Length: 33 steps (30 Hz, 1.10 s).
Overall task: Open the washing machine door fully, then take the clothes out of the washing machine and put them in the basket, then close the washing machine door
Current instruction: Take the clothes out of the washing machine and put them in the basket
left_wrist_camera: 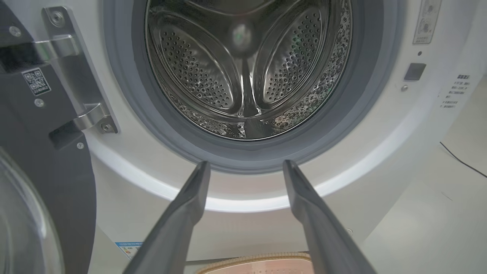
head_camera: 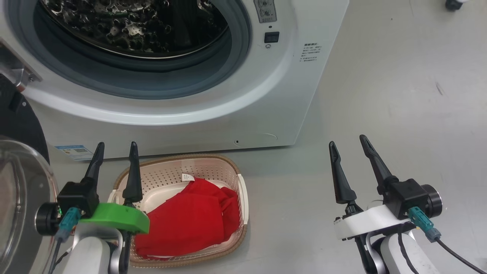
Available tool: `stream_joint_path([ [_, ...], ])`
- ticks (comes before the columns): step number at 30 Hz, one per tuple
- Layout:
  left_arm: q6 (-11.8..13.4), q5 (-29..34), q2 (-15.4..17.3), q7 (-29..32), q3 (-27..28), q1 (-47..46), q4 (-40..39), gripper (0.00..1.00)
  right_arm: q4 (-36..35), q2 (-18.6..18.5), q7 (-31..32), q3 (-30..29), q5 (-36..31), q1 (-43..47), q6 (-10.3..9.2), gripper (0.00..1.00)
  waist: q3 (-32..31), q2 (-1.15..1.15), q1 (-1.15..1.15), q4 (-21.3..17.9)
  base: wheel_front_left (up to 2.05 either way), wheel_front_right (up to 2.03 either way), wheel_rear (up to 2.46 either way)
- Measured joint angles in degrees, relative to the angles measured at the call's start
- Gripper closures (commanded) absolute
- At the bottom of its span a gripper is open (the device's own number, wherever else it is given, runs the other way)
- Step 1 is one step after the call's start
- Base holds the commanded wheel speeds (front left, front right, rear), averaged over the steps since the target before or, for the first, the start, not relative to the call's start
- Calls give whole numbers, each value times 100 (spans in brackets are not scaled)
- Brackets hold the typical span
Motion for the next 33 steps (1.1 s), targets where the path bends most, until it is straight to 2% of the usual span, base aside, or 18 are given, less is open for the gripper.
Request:
stream_joint_path([
  [17,190,7,4,0,-93,1550,-848,0,-35,20,0,-311,4,832,-67,0,-737,0,0,77,0,0,0],
  [33,249,119,15,52,-210,2094,-1457,0,-220,47,0,-414,10,1272,-116,0,-1041,0,0,-38,0,0,0],
])
